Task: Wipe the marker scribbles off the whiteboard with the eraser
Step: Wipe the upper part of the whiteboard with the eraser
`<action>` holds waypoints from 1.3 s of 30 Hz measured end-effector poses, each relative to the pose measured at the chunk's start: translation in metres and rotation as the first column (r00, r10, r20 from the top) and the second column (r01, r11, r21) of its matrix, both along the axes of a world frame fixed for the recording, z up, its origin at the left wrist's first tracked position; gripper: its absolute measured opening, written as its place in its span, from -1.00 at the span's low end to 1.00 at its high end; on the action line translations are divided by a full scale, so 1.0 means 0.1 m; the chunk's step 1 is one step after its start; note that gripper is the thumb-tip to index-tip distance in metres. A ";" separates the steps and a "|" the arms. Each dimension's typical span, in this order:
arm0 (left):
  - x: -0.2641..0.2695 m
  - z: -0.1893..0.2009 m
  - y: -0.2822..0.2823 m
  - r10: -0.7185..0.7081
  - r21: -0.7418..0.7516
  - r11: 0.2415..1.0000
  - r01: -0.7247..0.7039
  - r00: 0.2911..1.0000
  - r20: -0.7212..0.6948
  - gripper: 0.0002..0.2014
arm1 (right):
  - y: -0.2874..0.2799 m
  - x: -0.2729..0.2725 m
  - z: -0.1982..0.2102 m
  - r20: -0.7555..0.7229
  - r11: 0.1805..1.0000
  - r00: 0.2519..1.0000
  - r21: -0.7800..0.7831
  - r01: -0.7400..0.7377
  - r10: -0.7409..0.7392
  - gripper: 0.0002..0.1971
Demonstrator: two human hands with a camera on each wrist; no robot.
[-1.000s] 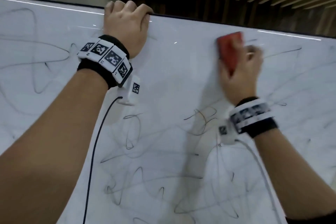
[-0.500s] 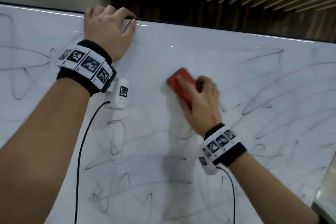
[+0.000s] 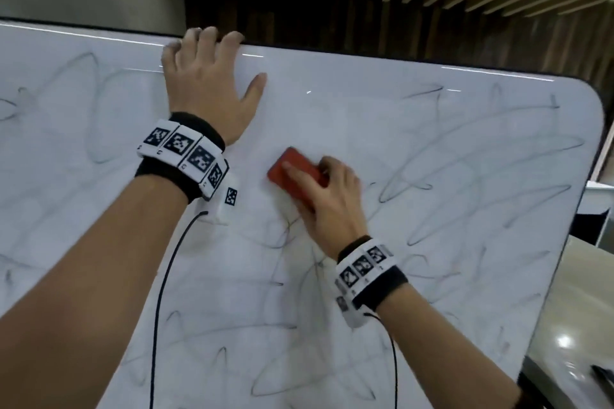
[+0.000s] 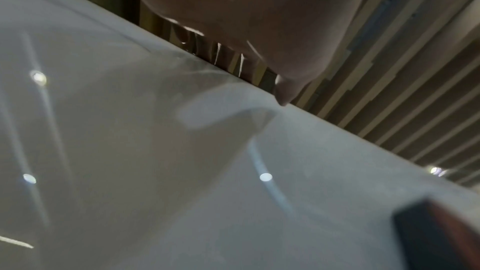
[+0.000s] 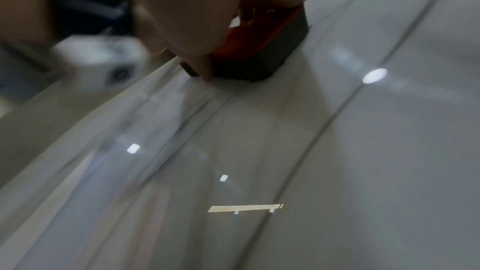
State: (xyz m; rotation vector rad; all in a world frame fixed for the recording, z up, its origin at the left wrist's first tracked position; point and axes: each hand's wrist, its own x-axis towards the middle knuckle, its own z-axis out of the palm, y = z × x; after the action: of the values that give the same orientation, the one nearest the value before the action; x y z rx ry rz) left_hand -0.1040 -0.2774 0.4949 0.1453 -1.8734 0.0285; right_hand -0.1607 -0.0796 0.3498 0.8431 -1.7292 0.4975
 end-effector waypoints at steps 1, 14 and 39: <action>0.00 -0.01 -0.02 0.010 -0.007 1.000 -0.010 1.000 0.003 -0.35 | 0.22 -0.12 0.19 0.010 0.993 1.000 -0.121 0.011 -0.010 -0.48; -0.01 0.00 0.04 0.052 0.036 0.998 -0.052 0.999 0.013 -0.15 | -0.17 0.08 -0.37 -0.005 0.997 1.000 0.080 0.003 -0.002 -0.39; -0.05 -0.04 0.14 0.075 0.046 0.996 -0.074 0.997 -0.025 -0.11 | 1.04 -0.50 0.76 0.109 0.808 0.994 -0.588 0.043 0.027 -0.40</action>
State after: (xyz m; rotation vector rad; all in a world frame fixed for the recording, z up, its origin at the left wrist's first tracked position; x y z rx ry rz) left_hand -0.1085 -0.2635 0.4907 0.2454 -1.8419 0.0350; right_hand -0.2107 0.0244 0.4256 0.3576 -1.5358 1.0314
